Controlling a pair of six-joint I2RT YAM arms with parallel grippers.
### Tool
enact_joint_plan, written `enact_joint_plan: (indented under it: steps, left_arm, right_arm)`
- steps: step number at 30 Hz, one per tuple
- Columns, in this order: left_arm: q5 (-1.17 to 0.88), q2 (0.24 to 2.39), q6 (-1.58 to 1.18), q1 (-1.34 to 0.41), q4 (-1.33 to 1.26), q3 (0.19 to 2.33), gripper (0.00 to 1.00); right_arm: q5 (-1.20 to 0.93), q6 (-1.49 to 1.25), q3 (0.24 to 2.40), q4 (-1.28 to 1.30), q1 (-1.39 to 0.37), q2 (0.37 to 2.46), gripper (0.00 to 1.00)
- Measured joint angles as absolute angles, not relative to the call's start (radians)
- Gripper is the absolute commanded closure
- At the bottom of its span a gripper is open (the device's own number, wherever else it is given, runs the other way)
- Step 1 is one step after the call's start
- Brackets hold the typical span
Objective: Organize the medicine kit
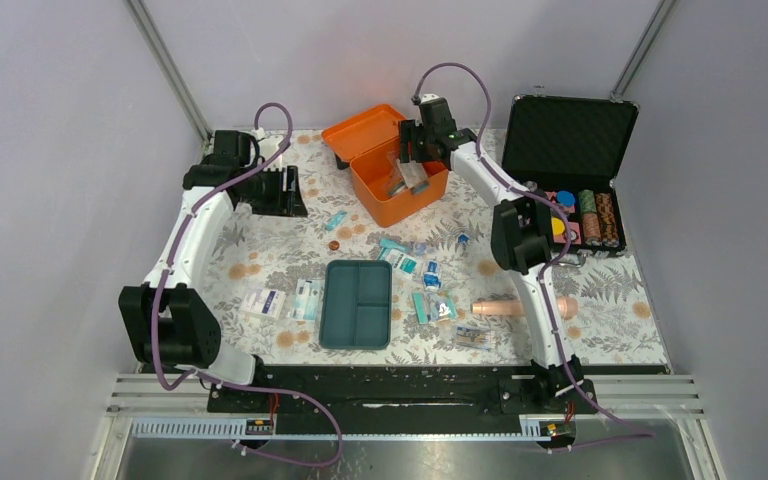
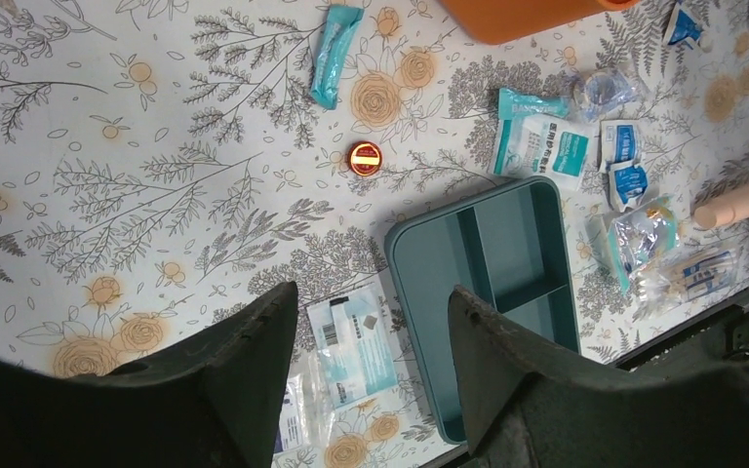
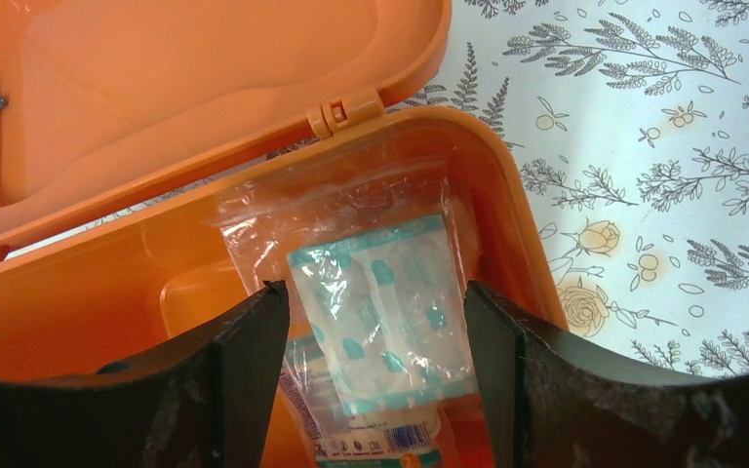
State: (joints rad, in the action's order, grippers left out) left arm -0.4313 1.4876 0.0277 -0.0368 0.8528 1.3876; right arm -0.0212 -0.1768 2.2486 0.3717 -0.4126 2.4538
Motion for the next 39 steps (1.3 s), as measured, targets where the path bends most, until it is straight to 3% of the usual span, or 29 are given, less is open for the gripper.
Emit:
enact_joint_plan:
  steps: [13, 21, 32, 39]
  left_arm:
    - [-0.406, 1.488, 0.056, -0.035, 0.876, 1.388, 0.39]
    - [-0.352, 1.577, 0.056, -0.021, 0.928, 1.388, 0.34]
    - [-0.219, 1.651, 0.079, 0.068, 1.052, 1.271, 0.32]
    - [-0.086, 1.654, 0.056, 0.188, 1.094, 1.261, 0.32]
  right_arm:
    - [-0.027, -0.155, 2.284, 0.346, -0.424, 2.48, 0.31]
    - [-0.148, -0.146, 2.205, 0.361, -0.427, 2.341, 0.25]
    - [-0.257, -0.02, 1.734, 0.362, -0.43, 1.822, 0.18]
    - [-0.276, 0.017, 1.452, 0.394, -0.431, 1.631, 0.18]
